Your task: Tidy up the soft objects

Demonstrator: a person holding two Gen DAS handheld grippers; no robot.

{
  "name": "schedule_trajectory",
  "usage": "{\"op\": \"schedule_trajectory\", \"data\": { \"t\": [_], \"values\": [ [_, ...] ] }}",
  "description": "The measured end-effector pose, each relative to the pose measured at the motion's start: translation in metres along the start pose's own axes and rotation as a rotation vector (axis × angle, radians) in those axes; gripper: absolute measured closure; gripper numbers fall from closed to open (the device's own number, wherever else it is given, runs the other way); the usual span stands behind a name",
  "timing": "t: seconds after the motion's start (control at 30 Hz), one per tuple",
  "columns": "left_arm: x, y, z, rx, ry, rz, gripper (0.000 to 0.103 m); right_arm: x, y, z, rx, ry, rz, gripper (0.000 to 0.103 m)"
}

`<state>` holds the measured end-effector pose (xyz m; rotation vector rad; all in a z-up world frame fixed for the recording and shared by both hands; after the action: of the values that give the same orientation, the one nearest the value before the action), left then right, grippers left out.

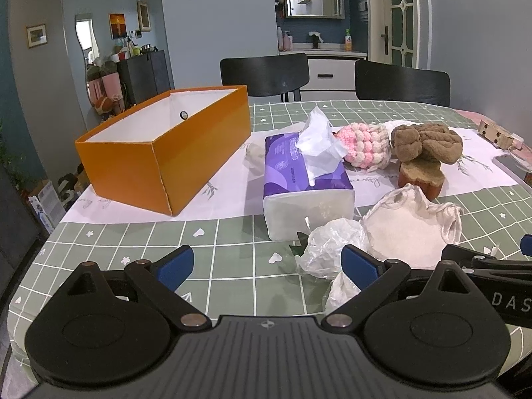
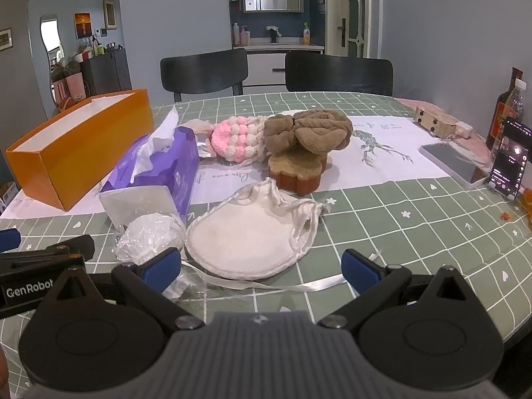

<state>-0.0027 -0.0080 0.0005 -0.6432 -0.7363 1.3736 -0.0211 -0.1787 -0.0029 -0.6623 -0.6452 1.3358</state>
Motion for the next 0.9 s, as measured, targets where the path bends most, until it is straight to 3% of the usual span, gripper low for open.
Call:
{"op": "schedule_trajectory", "data": {
  "t": [0.3,0.47,0.6,0.73,0.9],
  "values": [
    [-0.001,-0.002,0.020,-0.022,0.014,-0.007,0.000,-0.004,0.001,0.019,-0.026,-0.008,-0.003,0.002],
    [0.001,-0.001,0.023,-0.020,0.057,0.004,0.000,-0.011,0.003,0.027,-0.031,-0.066,0.014,0.002],
    [0.003,0.003,0.010,0.017,0.115,0.055,0.000,-0.021,0.005,0.034,-0.096,-0.110,0.044,0.002],
    [-0.002,0.006,-0.010,0.072,0.180,0.089,0.000,-0.033,0.006,0.030,-0.145,-0.099,0.104,0.002],
    [-0.006,0.003,-0.034,0.109,0.211,0.132,0.000,-0.049,0.000,0.016,-0.145,-0.096,0.118,0.002]
  ]
}}
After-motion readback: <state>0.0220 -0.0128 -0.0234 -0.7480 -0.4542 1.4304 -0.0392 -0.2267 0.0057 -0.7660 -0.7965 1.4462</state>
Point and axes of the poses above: each gripper's, at about its wrist camera, not at the fingertips, and z roughly against the way its jaws point, x to its left, y to its underside, the point moved 2 cm from there along -z, roughly the way its jaws point, and after that the axes turned 2 degrees about x, right-handed, at the moved point
